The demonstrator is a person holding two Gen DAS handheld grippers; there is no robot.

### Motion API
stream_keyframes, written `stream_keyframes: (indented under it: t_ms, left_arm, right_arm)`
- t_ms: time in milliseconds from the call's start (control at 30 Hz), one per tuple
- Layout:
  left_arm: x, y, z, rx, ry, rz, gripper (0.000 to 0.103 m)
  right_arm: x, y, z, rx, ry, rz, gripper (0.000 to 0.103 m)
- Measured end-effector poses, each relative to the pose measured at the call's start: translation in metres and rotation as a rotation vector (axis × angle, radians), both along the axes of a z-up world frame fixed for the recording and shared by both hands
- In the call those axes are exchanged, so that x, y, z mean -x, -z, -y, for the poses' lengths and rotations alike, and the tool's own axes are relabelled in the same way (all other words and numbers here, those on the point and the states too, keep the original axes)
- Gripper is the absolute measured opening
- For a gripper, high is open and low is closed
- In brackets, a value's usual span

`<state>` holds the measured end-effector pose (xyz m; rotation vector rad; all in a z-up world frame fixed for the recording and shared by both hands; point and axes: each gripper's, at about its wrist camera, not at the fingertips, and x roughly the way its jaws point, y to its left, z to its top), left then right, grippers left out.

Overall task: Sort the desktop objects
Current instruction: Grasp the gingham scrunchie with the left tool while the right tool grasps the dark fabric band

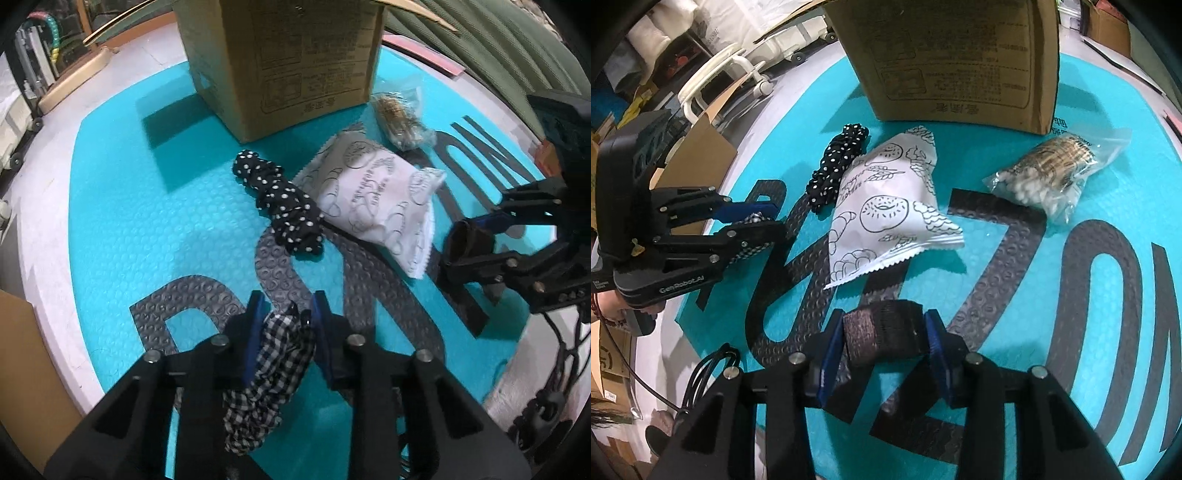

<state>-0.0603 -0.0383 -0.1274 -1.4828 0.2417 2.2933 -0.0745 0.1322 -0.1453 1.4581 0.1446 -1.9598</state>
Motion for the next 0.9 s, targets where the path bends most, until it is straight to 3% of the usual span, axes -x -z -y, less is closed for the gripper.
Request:
stream_keyframes:
  t_ms: [67,133,200,267,500,567,633,667,767,833,900]
  left_arm:
    - [-0.002,-0.005,0.001,-0.002,0.02,-0.006,0.037]
    - [-0.005,-0.011,0.001,0.02,0.03,-0.032,0.056]
    - [-0.009,-0.017,0.001,0.05,0.035,-0.07,0.066]
    - [-0.01,-0.019,0.003,0.058,0.039,-0.089,0.067]
    - [-0.013,-0.002,0.004,0.069,0.065,-0.042,0.067]
    - [-0.016,0.004,0.004,0.075,0.067,-0.036,0.066]
    - [-0.015,0.012,0.006,0.076,0.061,-0.011,0.053]
    - [-0.015,0.017,0.007,0.073,0.054,0.009,0.052]
    - [-0.011,0.018,0.018,-0.003,0.003,0.024,0.044]
    - [-0.008,0.017,0.022,-0.014,-0.017,0.039,0.025]
    - [-0.002,0.016,0.03,-0.048,-0.04,0.079,0.022]
  right_arm:
    - [0.001,0.0,0.002,0.0,0.003,0.007,0.044]
    - [0.001,0.0,0.002,0.0,0.003,0.015,0.044]
    - [0.002,0.0,0.004,-0.005,-0.002,0.016,0.045]
    - [0.001,0.0,0.002,-0.004,-0.006,0.017,0.045]
    - [-0.002,0.0,0.004,-0.005,-0.015,0.007,0.045]
    - [-0.002,0.0,0.005,-0.008,-0.022,0.003,0.045]
    - [-0.003,0.0,0.005,-0.012,-0.031,-0.001,0.045]
    - [-0.003,0.0,0.006,-0.014,-0.035,-0.002,0.045]
    - [-0.004,-0.001,0.005,-0.014,-0.043,-0.001,0.044]
    - [-0.005,-0.001,0.004,-0.003,-0.04,0.009,0.044]
    - [-0.006,-0.003,0.003,0.012,-0.036,0.012,0.044]
